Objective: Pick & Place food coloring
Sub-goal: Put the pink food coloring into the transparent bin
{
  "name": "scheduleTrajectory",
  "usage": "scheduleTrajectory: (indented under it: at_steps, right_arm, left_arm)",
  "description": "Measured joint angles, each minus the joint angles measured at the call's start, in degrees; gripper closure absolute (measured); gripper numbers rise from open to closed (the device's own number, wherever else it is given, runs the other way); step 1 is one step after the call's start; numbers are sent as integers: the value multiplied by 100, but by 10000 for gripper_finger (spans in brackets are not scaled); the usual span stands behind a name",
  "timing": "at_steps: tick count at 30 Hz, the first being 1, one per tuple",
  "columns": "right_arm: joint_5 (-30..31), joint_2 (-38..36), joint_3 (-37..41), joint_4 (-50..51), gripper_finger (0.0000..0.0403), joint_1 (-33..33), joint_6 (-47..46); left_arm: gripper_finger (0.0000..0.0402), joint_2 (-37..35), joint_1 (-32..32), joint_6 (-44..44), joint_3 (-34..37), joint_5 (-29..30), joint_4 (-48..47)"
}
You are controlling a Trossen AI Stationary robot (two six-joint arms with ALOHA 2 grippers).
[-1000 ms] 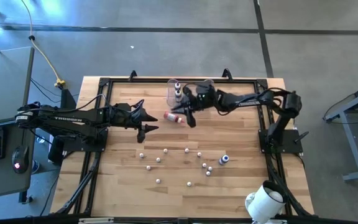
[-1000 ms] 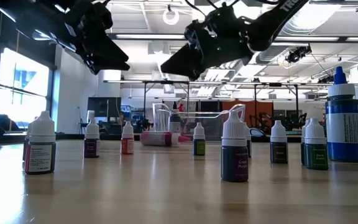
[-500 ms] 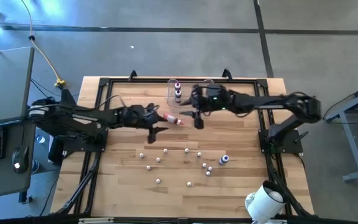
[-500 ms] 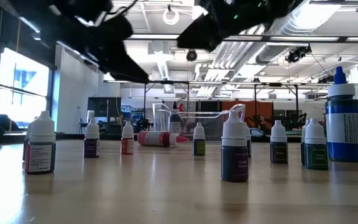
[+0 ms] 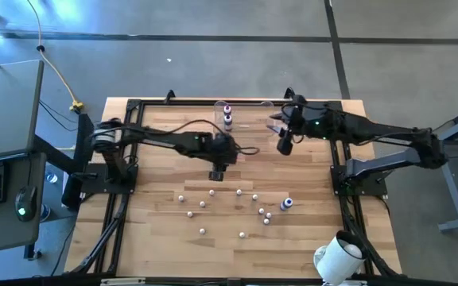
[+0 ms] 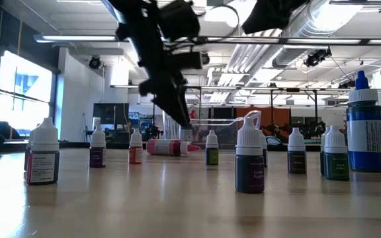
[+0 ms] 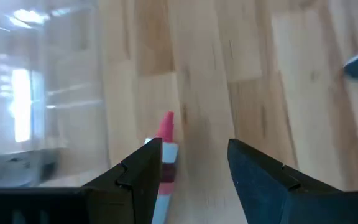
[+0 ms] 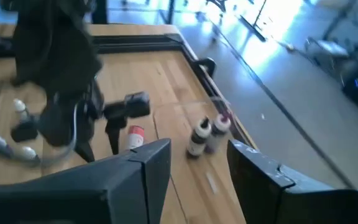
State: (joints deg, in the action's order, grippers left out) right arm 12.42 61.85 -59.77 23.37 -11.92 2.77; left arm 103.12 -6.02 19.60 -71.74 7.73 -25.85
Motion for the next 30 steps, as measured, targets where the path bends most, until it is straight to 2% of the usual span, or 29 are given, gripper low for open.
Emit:
scheduleTrajectory:
  at_steps: [4, 9, 13, 20, 30]
  right_arm:
    - [159, -132, 0, 434, 258, 0, -70]
    - [158, -88, 2, 619, 258, -2, 63]
    - [92, -36, 2, 635, 258, -5, 67]
    - [93, -20, 34, 573, 259, -4, 180]
    - [92, 42, 70, 594, 258, -4, 218]
  left_arm:
    - [222, 530, -36, 163, -475, 329, -169]
    - [222, 876, -290, -15, -829, 113, -528]
    - [222, 868, -571, -190, -831, -67, -572]
    - [222, 900, -880, -292, -821, -835, -582]
    - [222, 1066, -817, -301, -816, -810, -828]
